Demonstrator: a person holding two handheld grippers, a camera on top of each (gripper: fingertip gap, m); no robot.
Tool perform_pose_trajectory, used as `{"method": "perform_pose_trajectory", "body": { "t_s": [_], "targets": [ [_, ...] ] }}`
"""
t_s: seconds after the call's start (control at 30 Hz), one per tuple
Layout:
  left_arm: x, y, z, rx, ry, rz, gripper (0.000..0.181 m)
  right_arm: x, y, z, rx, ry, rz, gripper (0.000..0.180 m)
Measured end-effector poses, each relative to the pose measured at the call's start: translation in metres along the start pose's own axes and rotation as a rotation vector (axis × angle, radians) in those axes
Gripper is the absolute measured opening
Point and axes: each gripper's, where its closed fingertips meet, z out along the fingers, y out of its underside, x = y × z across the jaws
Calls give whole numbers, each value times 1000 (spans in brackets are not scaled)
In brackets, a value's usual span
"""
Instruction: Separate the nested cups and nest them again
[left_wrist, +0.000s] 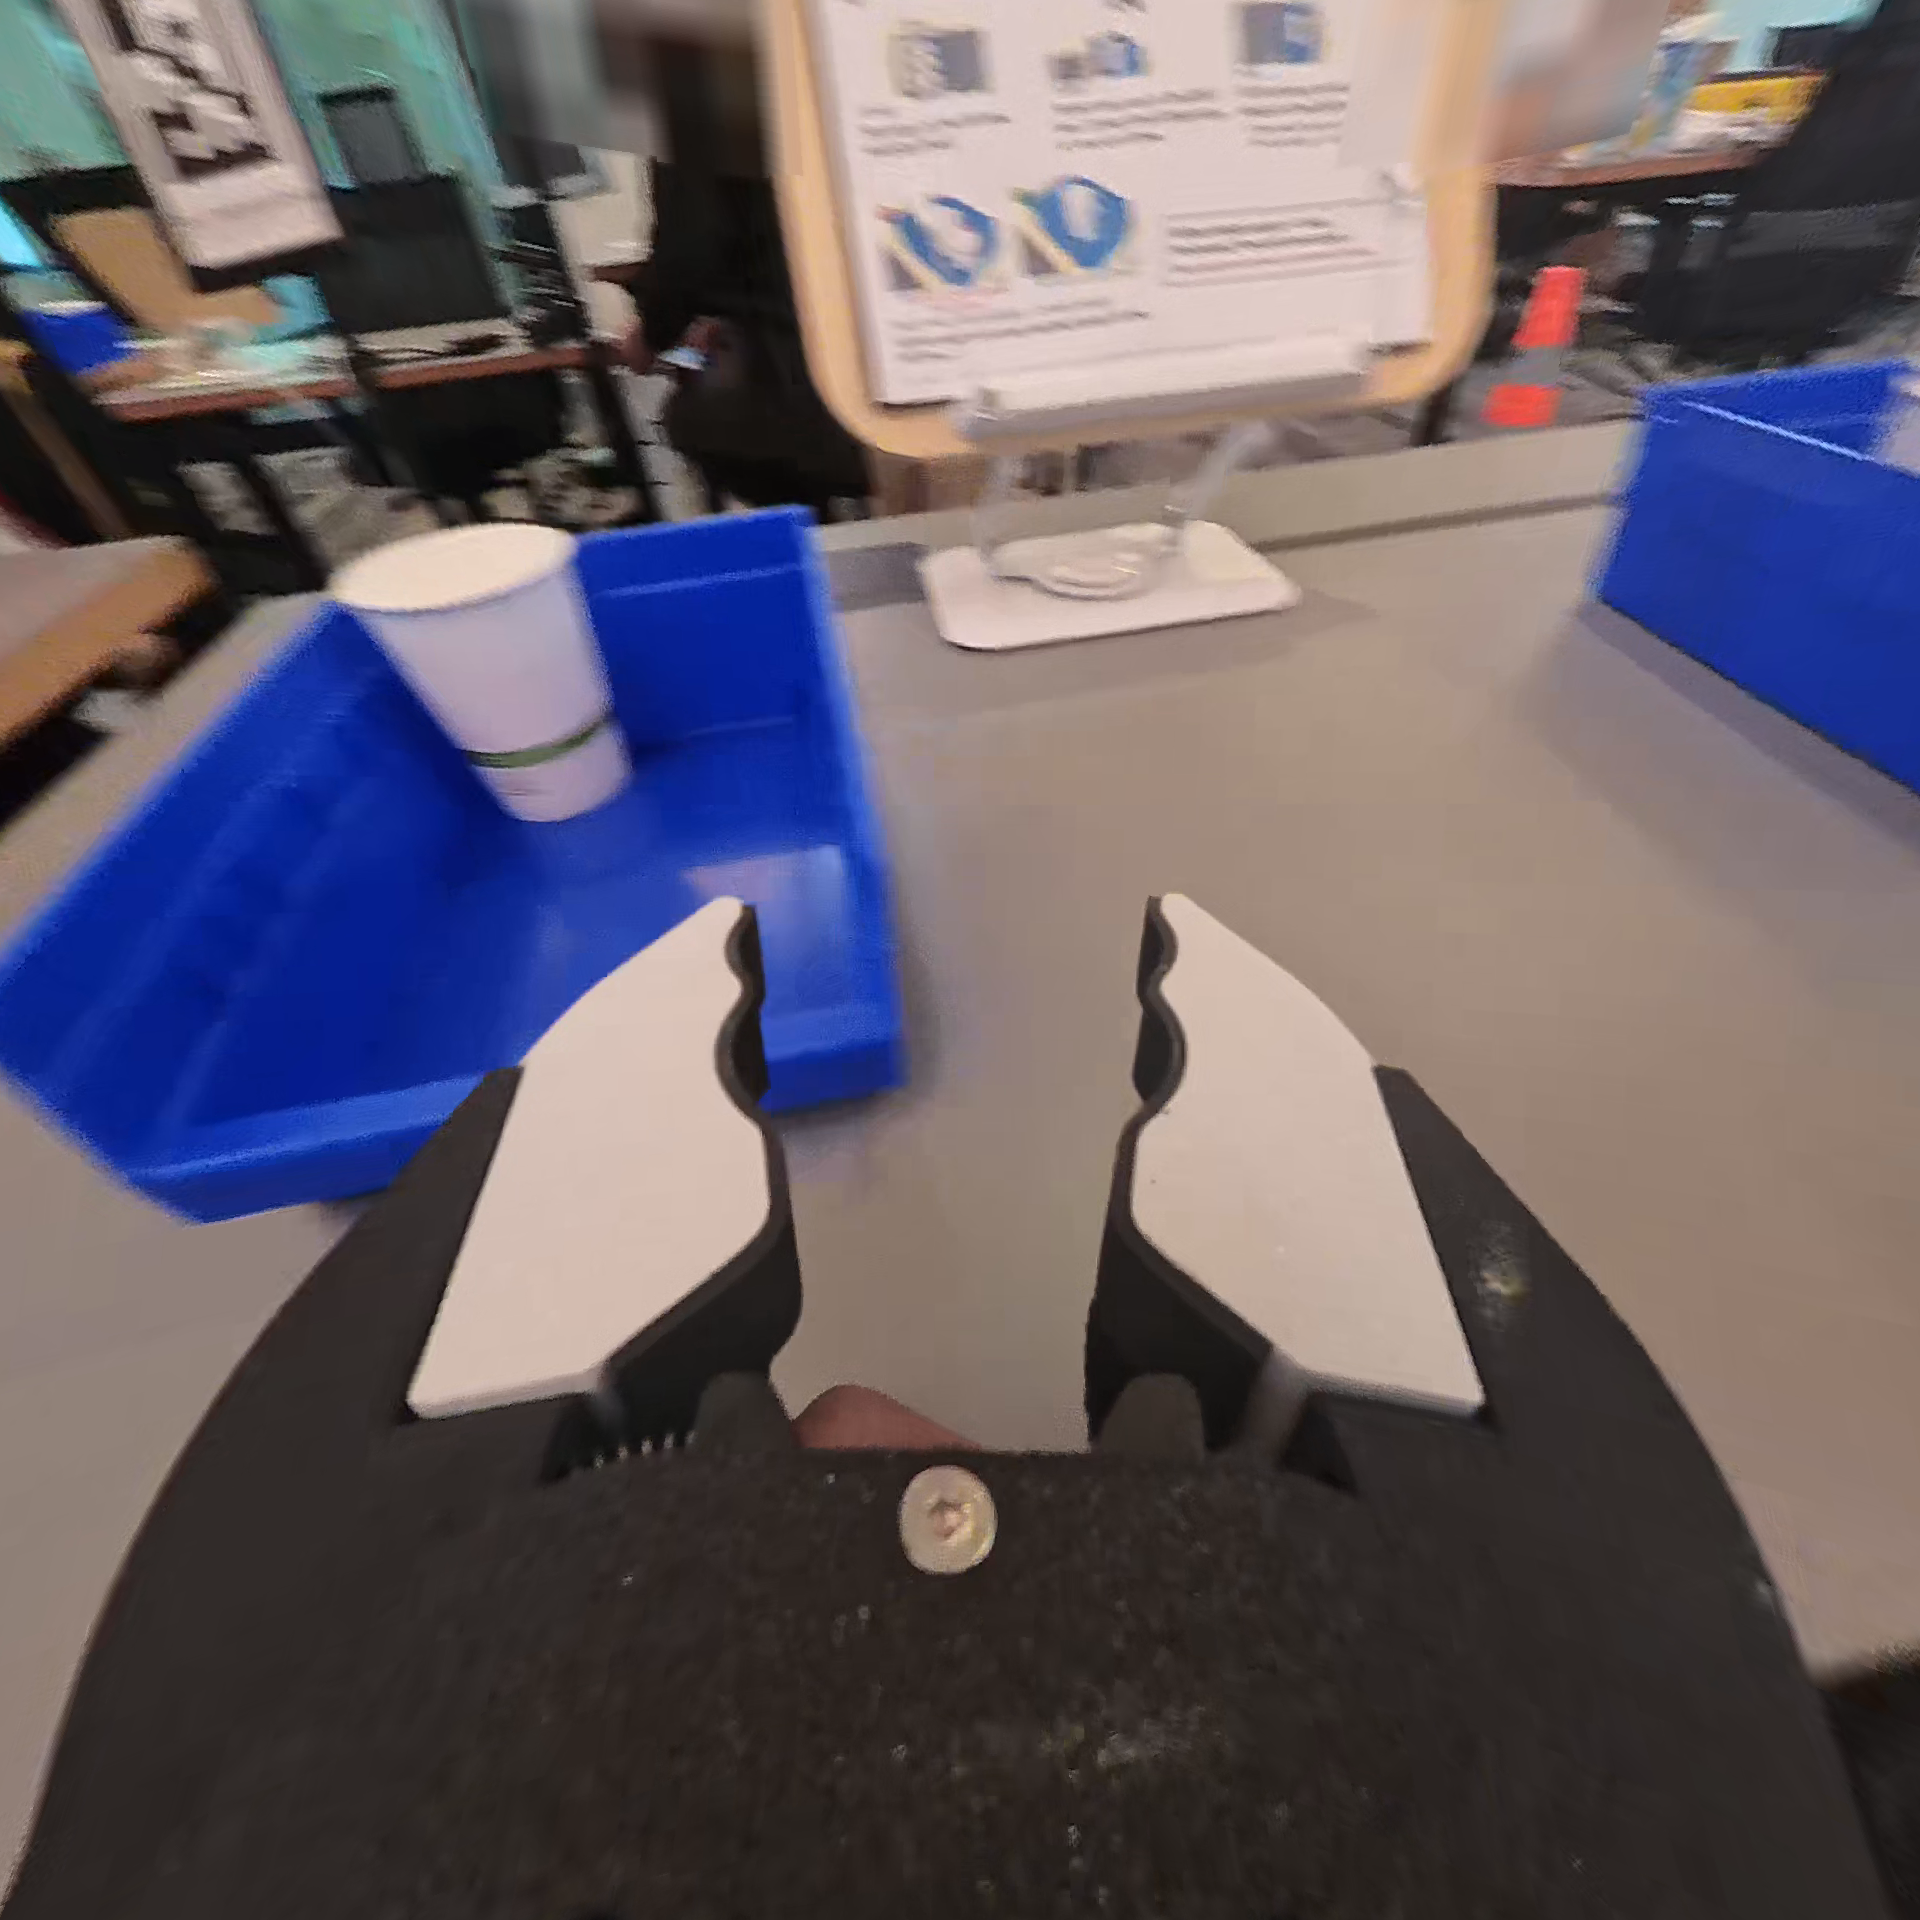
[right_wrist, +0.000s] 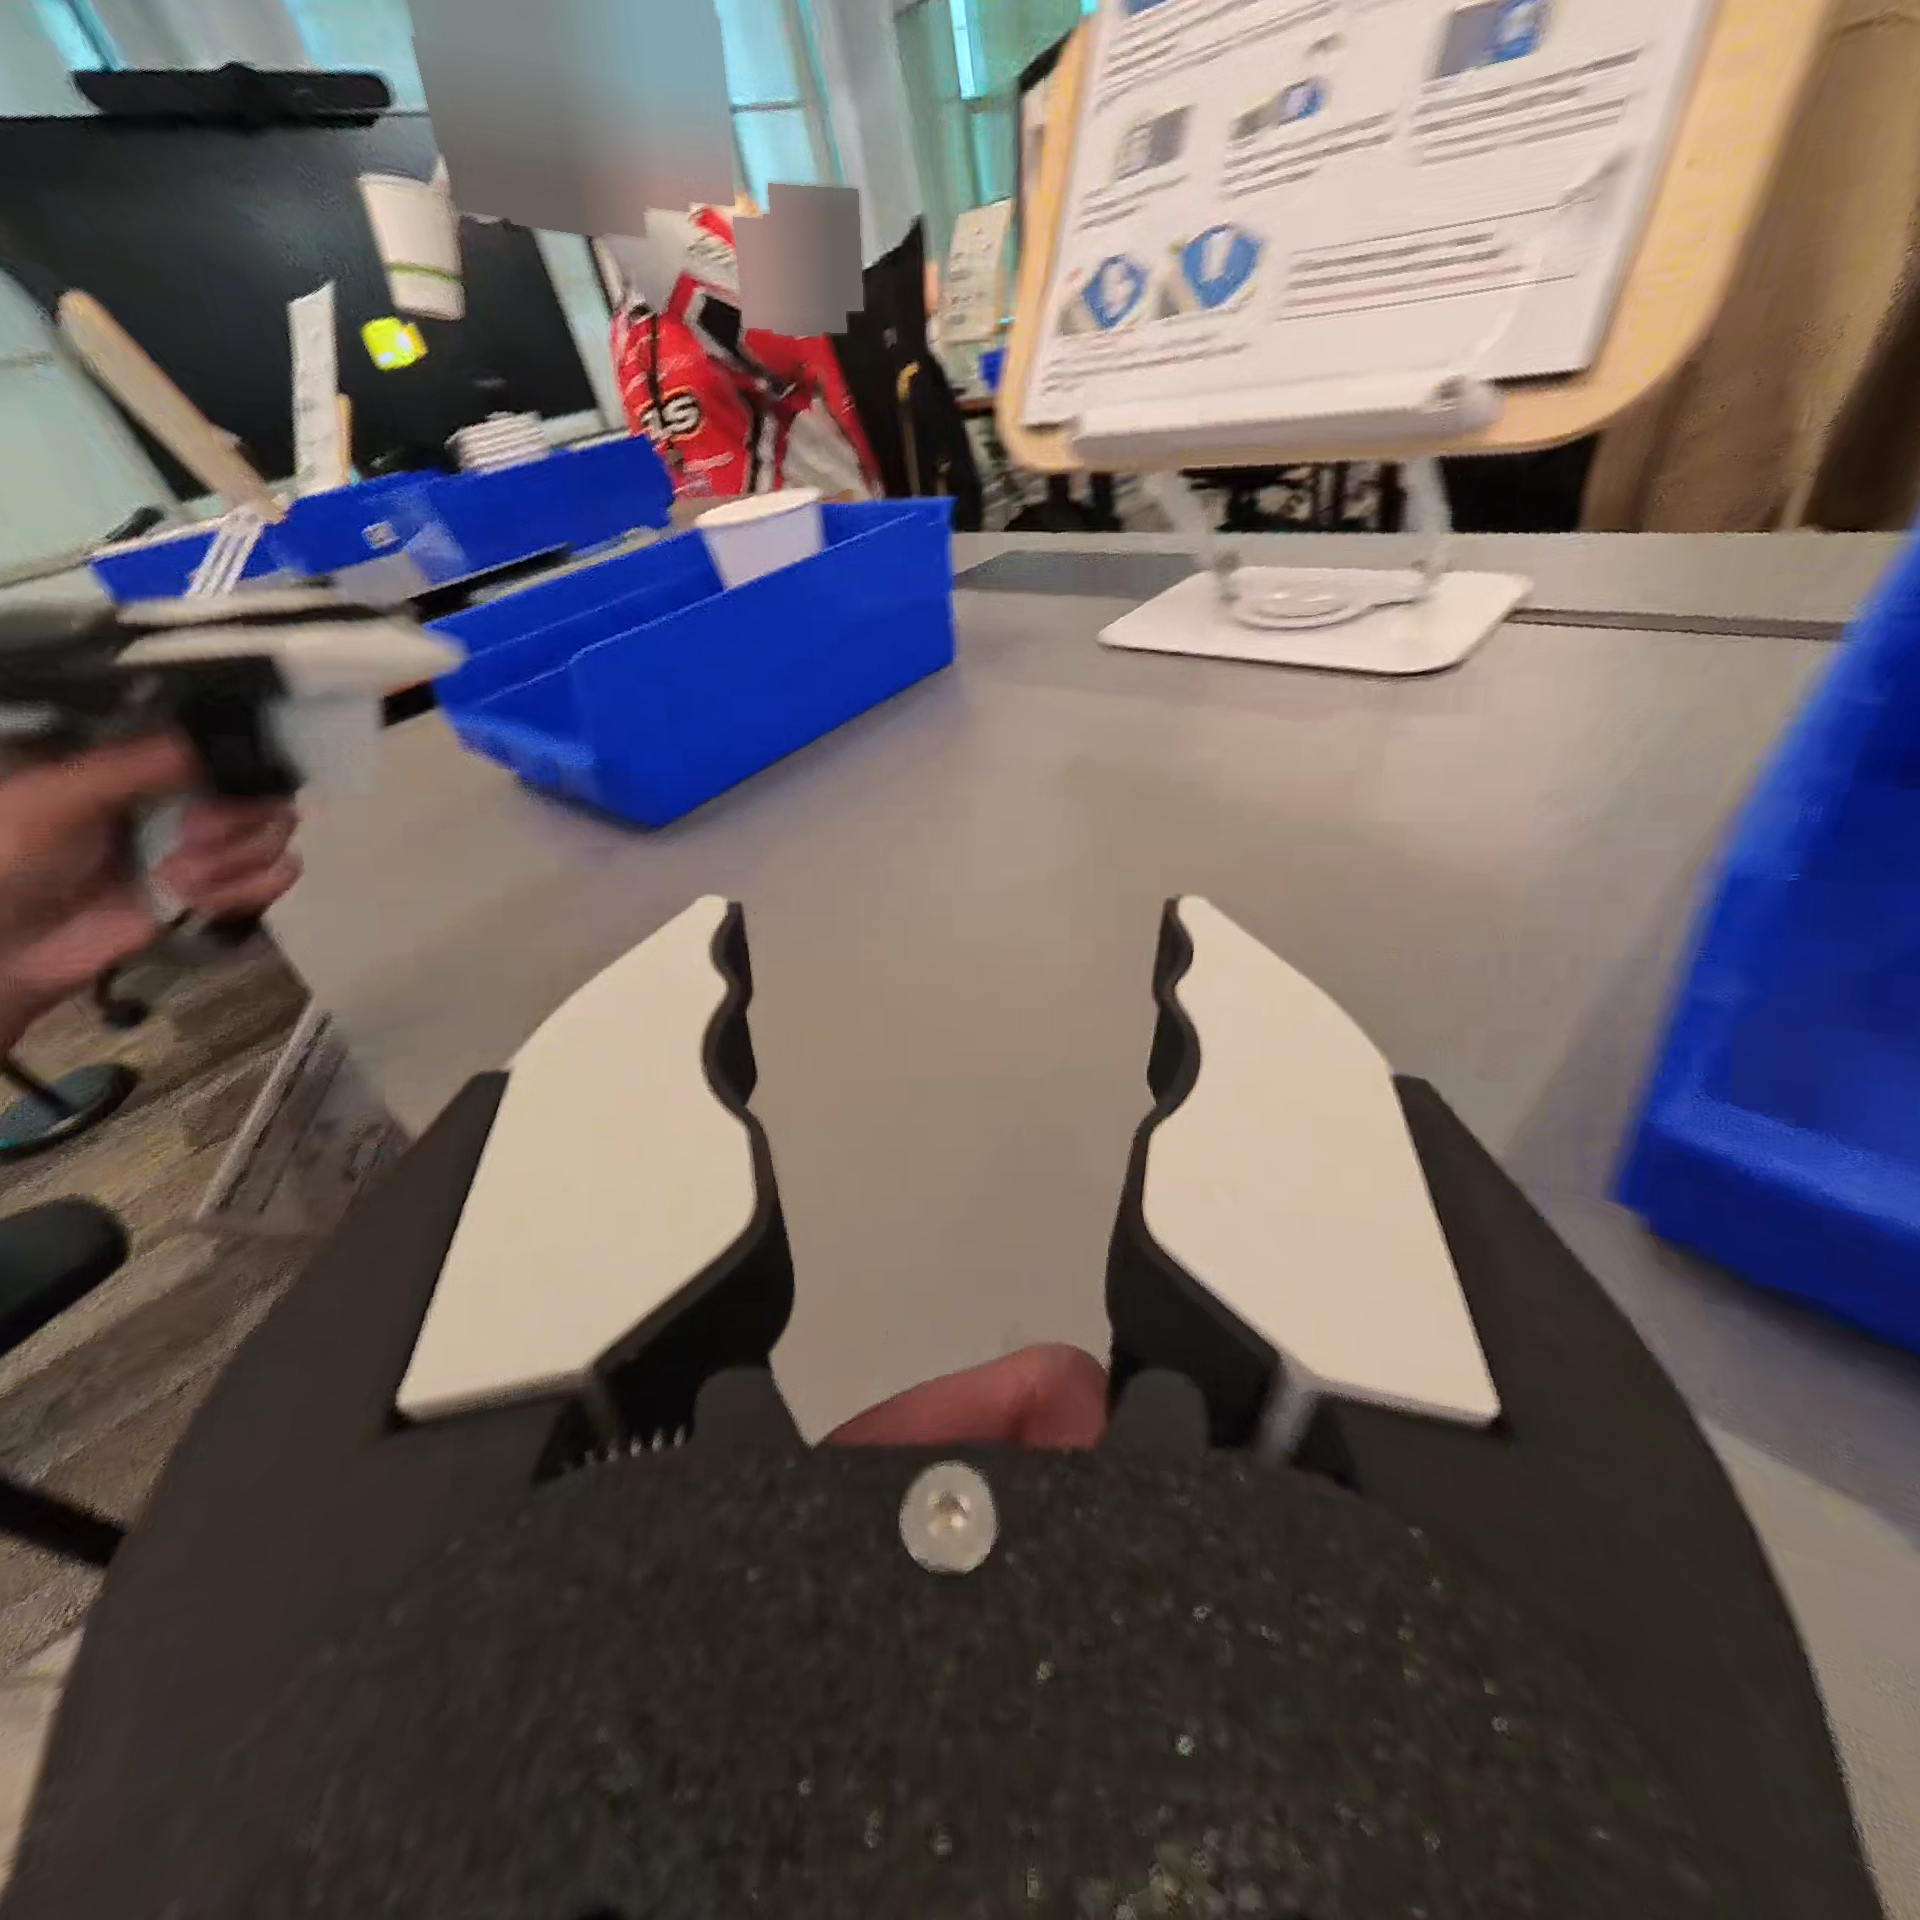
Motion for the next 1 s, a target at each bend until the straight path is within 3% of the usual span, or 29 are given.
{"method": "perform_pose_trajectory", "body": {
  "t_s": [0.1,0.2,0.37,0.53,0.77,0.9,1.0],
  "targets": [
    [-56,-14,23,-12,-101,-52,71,-34,11,4,-36,-60,-123,77],
    [-99,-17,74,-96,-171,-88,83,-43,12,4,-32,-52,-237,76],
    [-169,-7,163,-214,-390,-76,86,-49,26,6,-82,-88,-180,74],
    [-195,2,219,-323,-445,-164,91,-48,35,5,-114,-96,-167,73],
    [-219,4,252,-320,-521,-208,95,-42,32,4,-119,-99,-135,70],
    [-220,0,247,-280,-525,-201,90,-42,33,5,-124,-101,-132,69],
    [-208,-12,230,-234,-437,-192,89,-40,31,4,-119,-99,-134,69]
  ]
}}
